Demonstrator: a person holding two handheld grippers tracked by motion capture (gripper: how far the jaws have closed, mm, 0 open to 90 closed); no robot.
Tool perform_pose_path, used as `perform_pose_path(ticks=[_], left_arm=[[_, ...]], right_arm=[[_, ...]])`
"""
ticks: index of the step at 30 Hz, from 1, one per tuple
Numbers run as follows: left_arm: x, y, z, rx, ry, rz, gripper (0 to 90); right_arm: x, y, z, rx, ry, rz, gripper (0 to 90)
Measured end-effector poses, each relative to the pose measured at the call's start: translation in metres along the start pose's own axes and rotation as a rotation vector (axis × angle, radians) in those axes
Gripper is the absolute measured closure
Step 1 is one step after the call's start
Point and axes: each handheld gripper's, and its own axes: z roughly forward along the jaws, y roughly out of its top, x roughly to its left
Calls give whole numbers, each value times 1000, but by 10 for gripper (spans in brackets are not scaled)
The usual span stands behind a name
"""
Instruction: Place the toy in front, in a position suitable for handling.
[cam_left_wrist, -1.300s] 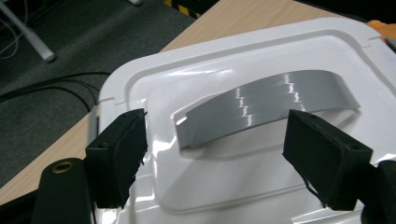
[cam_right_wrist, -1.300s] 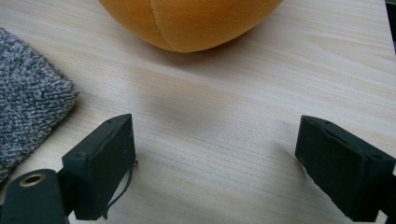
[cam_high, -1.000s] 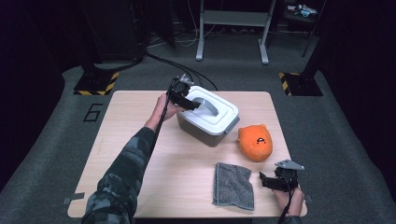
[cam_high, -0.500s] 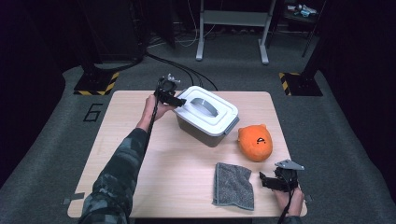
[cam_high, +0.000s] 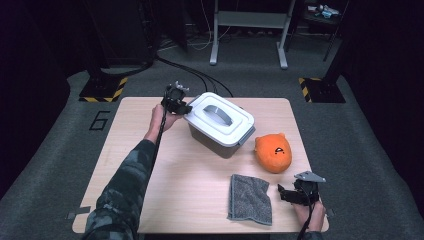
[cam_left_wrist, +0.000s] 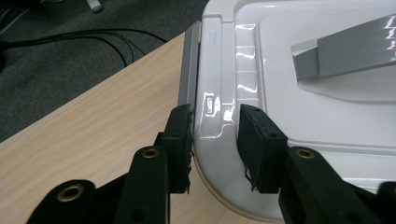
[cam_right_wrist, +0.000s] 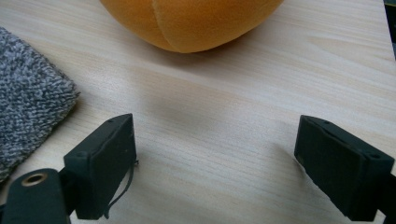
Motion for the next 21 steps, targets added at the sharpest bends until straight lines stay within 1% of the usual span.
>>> perform_pose_path(ticks=[3, 7, 8, 9, 11, 13, 15, 18, 21], left_arm=[[0, -2, -2, 7, 20, -11, 649], [4, -4, -4, 9, 30, -28, 650], [6, -5, -5, 14, 32, -23, 650], [6, -6, -5, 12, 35, -29, 650], [9, -7, -7, 15, 41, -24, 650], [11, -9, -8, 13, 50, -32, 651], [14, -10, -9, 12, 62, -28, 651], [16, -11, -10, 16, 62, -29, 650], [14, -11, -9, 7, 73, -35, 648]], right_arm=[[0, 0, 0, 1, 2, -1, 120], [0, 0, 0, -2, -1, 0, 120], [0, 0, 0, -1, 3, 1, 120], [0, 0, 0, 2, 2, 0, 120], [0, 0, 0, 2, 2, 0, 120], [0, 0, 0, 1, 2, 1, 120], [0, 0, 0, 3, 2, 0, 120], [0, 0, 0, 3, 2, 1, 120], [0, 0, 0, 3, 1, 1, 120]])
